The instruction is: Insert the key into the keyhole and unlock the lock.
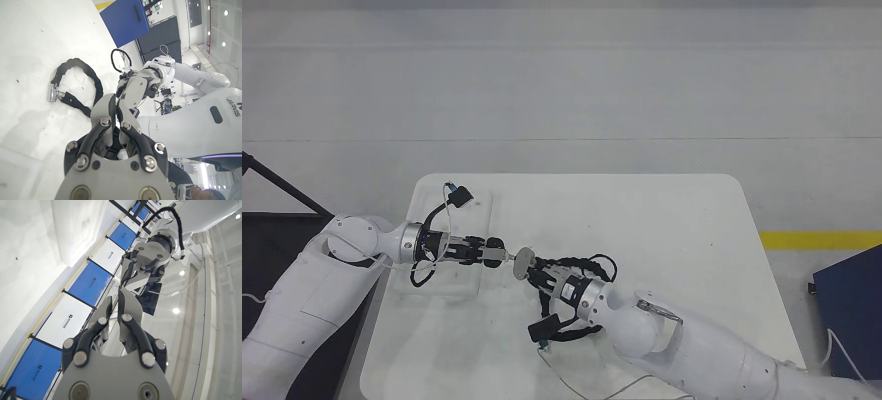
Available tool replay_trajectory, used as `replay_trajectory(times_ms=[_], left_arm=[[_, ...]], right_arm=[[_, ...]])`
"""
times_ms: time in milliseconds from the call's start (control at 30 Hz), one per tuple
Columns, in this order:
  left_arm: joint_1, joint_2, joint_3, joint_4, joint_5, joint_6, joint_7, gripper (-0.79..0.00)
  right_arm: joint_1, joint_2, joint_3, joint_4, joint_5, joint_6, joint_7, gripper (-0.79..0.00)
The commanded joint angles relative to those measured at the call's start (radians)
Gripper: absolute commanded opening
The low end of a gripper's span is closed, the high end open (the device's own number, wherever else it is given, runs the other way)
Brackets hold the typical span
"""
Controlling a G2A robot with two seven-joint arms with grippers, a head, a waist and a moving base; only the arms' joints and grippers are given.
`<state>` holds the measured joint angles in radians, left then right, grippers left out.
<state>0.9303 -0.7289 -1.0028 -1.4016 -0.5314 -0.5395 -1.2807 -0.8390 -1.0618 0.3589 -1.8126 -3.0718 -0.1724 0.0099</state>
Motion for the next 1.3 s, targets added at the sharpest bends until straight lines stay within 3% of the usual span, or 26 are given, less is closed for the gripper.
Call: replay_trajectory(times_ms=[0, 67, 100, 200, 233, 267, 333, 1267], left_arm=[[0.000, 0.000, 0.000, 0.000, 0.000, 0.000, 0.000, -0.785], [0.000, 0.000, 0.000, 0.000, 0.000, 0.000, 0.000, -0.785], [0.000, 0.000, 0.000, 0.000, 0.000, 0.000, 0.000, -0.785], [0.000, 0.000, 0.000, 0.000, 0.000, 0.000, 0.000, -0.785], [0.000, 0.000, 0.000, 0.000, 0.000, 0.000, 0.000, -0.785], [0.000, 0.000, 0.000, 0.000, 0.000, 0.000, 0.000, -0.785], [0.000, 0.000, 0.000, 0.000, 0.000, 0.000, 0.000, -0.785], [0.000, 0.000, 0.000, 0.000, 0.000, 0.000, 0.000, -0.785]], right_arm=[[-0.002, -0.002, 0.004, 0.003, 0.000, 0.001, -0.008, -0.785], [-0.007, -0.006, 0.012, 0.006, 0.005, 0.001, -0.021, -0.748], [-0.008, -0.009, 0.018, 0.010, 0.008, 0.001, -0.027, -0.566], [-0.011, -0.019, 0.029, 0.021, 0.014, 0.004, -0.041, -0.403], [-0.012, -0.023, 0.032, 0.025, 0.015, 0.005, -0.045, -0.311], [-0.013, -0.026, 0.035, 0.028, 0.014, 0.005, -0.048, -0.160], [-0.017, -0.033, 0.042, 0.034, 0.018, 0.007, -0.052, 0.000], [-0.082, -0.087, 0.127, -0.021, 0.071, -0.042, -0.181, 0.000]])
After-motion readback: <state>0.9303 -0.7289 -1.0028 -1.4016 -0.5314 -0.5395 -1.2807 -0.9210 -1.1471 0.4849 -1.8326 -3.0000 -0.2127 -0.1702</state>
